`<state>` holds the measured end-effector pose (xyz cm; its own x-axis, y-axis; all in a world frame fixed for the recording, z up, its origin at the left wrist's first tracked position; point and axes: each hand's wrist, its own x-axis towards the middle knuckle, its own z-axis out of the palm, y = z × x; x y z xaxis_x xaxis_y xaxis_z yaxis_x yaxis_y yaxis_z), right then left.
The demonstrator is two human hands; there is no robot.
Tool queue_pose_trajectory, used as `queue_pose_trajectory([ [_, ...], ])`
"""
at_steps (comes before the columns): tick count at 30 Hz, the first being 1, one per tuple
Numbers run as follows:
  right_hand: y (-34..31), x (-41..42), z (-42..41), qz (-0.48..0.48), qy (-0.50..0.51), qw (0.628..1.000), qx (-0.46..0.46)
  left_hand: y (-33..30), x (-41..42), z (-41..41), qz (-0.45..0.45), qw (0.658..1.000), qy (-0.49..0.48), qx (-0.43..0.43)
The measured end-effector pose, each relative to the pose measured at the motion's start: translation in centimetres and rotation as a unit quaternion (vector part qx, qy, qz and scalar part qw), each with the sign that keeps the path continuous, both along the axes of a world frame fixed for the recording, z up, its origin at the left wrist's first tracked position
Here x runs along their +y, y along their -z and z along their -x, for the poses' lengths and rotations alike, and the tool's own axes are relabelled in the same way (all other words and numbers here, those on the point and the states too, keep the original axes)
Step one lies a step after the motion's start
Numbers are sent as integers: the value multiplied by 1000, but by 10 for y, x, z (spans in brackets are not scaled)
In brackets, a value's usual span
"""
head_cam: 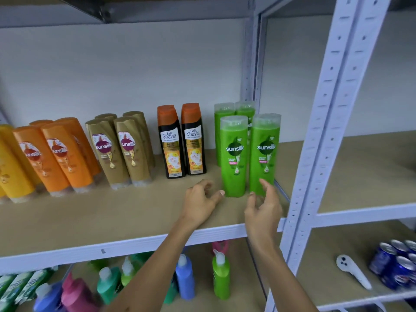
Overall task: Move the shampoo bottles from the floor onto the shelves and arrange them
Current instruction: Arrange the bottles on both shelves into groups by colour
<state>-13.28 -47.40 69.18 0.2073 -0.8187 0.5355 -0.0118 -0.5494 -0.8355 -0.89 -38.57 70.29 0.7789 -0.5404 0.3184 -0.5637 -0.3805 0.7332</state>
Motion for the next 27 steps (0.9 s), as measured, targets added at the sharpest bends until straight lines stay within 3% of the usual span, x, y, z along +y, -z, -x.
queue_pose_trajectory([
  [3,-8,-13,1,6,12,998,62,-4,-18,15,29,999,11,16],
  [8,-15,-44,-3,-79,-13,984,161,-7,-36,24,69,997,19,18],
  [14,-25,-57,-4,-124,-61,977,160,-4,-49,14,75,997,-12,6],
  [27,-21,-83,-49,-82,-75,983,150,-3,-85,-19,83,994,-71,24],
])
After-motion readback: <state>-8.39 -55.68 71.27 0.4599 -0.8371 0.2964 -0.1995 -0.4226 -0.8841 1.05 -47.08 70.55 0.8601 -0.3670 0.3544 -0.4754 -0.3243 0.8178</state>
